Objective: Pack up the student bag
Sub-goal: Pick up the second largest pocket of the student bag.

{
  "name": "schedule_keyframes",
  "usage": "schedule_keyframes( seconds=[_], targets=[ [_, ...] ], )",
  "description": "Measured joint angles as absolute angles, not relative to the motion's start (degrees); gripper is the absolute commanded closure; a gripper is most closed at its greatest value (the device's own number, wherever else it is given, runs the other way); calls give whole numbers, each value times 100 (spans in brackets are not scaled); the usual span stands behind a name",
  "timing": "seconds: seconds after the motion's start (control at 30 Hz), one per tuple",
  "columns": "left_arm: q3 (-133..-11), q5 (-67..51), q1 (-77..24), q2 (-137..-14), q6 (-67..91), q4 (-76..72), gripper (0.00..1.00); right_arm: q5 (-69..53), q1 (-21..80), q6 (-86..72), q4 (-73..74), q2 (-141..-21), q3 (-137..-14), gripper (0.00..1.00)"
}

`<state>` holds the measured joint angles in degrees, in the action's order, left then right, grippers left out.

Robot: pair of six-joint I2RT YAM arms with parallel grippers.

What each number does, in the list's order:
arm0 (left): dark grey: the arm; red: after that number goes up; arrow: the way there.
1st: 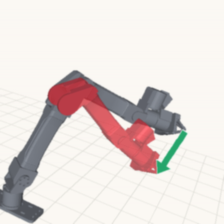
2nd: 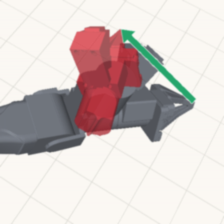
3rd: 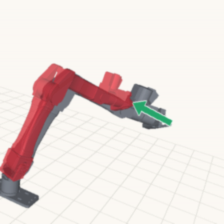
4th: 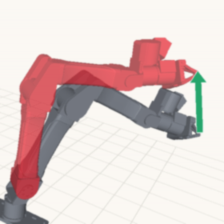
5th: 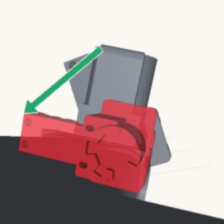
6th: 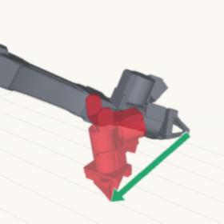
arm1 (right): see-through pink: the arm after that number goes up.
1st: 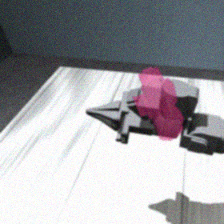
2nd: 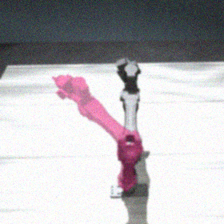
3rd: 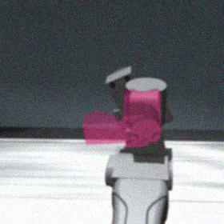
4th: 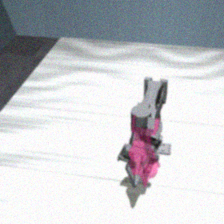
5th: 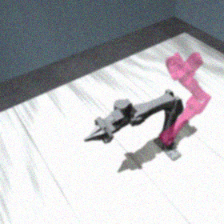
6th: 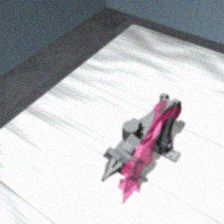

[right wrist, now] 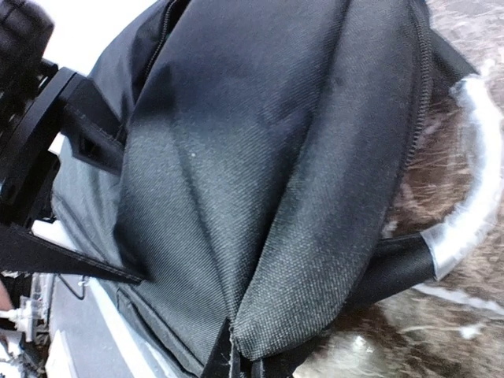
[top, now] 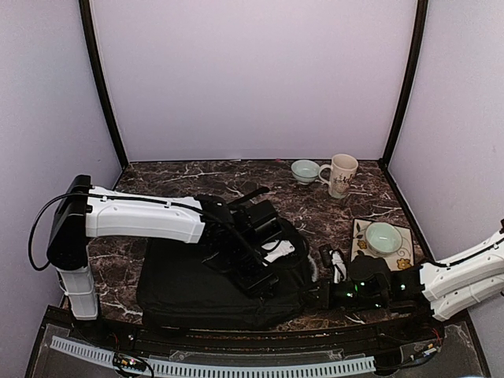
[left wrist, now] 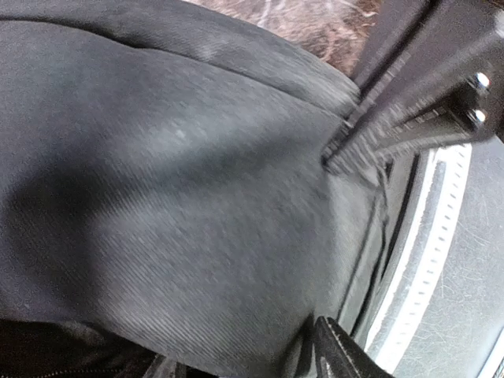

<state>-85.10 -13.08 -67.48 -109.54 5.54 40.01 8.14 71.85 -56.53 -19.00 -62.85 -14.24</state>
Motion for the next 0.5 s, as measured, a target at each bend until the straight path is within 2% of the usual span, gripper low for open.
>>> schedule_keyframes(
  seconds=[0.13,0.3,0.5],
  targets=[
    [-8530,-1466,-6772,-10954,405,3929,44,1031,7185,-5579,-1441,-5957,-1424,100],
    [-8549,-1640,-6768,-10954,259,3931,53,1098,7170,-5470,-1210,-5833,-1424,100],
    [-8549,-1699,-6766,-10954,189,3946,59,1162,7168,-5387,-1162,-5839,-1426,100]
  ],
)
